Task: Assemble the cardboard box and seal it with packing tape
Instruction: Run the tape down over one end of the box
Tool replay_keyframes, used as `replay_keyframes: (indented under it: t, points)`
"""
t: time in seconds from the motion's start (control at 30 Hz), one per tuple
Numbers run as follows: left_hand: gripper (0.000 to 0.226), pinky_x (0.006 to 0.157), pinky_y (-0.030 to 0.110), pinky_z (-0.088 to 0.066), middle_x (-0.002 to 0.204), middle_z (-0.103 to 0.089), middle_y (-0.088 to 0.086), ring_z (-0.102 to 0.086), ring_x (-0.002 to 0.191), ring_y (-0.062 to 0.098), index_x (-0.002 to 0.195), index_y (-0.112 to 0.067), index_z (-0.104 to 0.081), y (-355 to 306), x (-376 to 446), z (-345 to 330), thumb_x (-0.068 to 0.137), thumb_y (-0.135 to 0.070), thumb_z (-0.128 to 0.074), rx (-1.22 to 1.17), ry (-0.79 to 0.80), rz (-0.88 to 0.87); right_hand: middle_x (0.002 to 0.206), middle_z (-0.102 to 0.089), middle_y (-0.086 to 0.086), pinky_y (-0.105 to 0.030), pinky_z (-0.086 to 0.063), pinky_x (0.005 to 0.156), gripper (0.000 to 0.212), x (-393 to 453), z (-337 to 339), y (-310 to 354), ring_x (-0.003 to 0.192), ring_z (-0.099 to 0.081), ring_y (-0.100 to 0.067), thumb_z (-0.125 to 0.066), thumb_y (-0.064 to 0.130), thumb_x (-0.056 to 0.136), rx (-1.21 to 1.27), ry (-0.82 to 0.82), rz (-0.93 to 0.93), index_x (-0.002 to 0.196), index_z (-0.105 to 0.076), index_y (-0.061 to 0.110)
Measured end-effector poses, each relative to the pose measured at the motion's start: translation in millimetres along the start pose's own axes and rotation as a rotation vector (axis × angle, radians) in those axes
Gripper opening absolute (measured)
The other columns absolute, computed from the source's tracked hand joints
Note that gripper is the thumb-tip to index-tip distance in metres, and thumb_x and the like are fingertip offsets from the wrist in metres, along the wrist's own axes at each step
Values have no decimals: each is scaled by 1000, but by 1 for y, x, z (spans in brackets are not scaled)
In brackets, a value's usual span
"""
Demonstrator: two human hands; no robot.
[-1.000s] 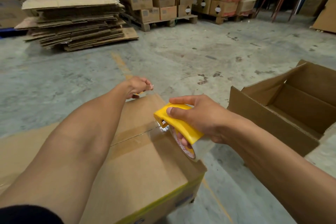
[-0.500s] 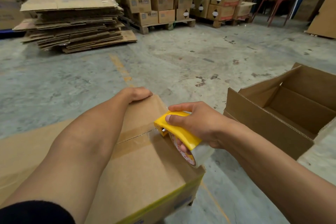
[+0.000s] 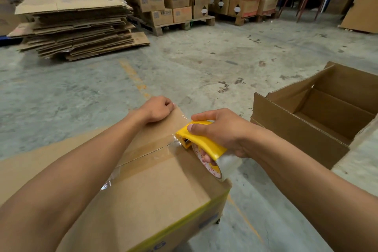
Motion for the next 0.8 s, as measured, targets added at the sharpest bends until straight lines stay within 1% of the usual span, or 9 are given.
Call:
replay_keyframes:
  t: [0.07,0.1,0.17,0.2,0.23,0.3,0.4,0.63,0.8]
  points:
    - [41,82,39,-47,97,-69,14,-62,95,33,94,-6,-65,-1,-3,-2,99,-38,-41,13,13,9,49,-62,-14,-28,-49,38,48,0,2,1,32,-55,-25,-67,13,92,-11,-8,-10,137,-49,12]
    - [39,91,40,-47,113,-68,14,-59,108,33,107,-10,-65,-5,-5,-3,100,-37,-39,56,5,-1,45,-60,-13,-27,-49,38,48,-1,3,1,31,-55,-24,-66,13,92,-17,-10,-16,136,-48,11]
    - [43,107,41,-37,143,-53,7,-46,132,30,137,-19,-51,-20,-16,-1,101,-34,-35,138,-67,-99,44,-58,-13,-26,-48,37,43,-2,3,4,32,-53,-24,-63,13,94,-46,-20,-20,134,-48,7]
    - [47,111,41,-33,150,-45,2,-40,138,25,144,-22,-43,-29,-25,-3,100,-33,-33,138,-91,-186,44,-57,-14,-25,-48,37,39,-3,1,6,34,-53,-24,-61,13,95,-86,-18,-18,131,-49,5]
    - [50,114,40,-29,153,-40,-1,-35,142,20,147,-24,-40,-38,-35,-7,99,-33,-30,129,-90,-288,44,-56,-13,-25,-46,38,37,-3,-1,7,37,-51,-25,-58,13,97,-140,-7,-16,131,-49,3]
    - [51,119,39,-18,157,-31,-8,-23,147,12,150,-27,-36,-45,-52,-24,100,-37,-26,140,12,-428,44,-56,-10,-29,-47,44,38,2,-4,9,45,-50,-24,-51,20,100,-247,31,-39,130,-51,-5]
    - [50,120,37,-2,161,-14,-16,-4,149,6,154,-32,-22,-38,-58,-36,104,-41,-20,171,137,-417,48,-56,-8,-32,-48,53,49,9,-8,2,51,-51,-20,-46,34,101,-328,88,-172,132,-55,-3]
    - [52,120,35,2,162,-2,-16,4,149,7,155,-32,-6,-43,-64,-33,104,-41,-12,252,175,-383,56,-58,-9,-33,-51,60,55,-11,-8,-7,53,-54,-21,-44,42,100,-332,59,-271,141,-49,5]
    - [53,121,35,3,162,1,-16,5,150,10,155,-33,-4,-43,-65,-31,104,-42,-11,263,174,-386,53,-57,-11,-29,-52,46,29,-61,1,-24,42,-53,-19,-55,27,99,-194,-24,-224,127,-58,23]
Point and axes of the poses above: each hand's wrist, its own x-axis towards the middle knuckle, its own z-axis out of the back of the hand, y = z × x, the point moved 6 cm from there along x, towards the middle knuckle
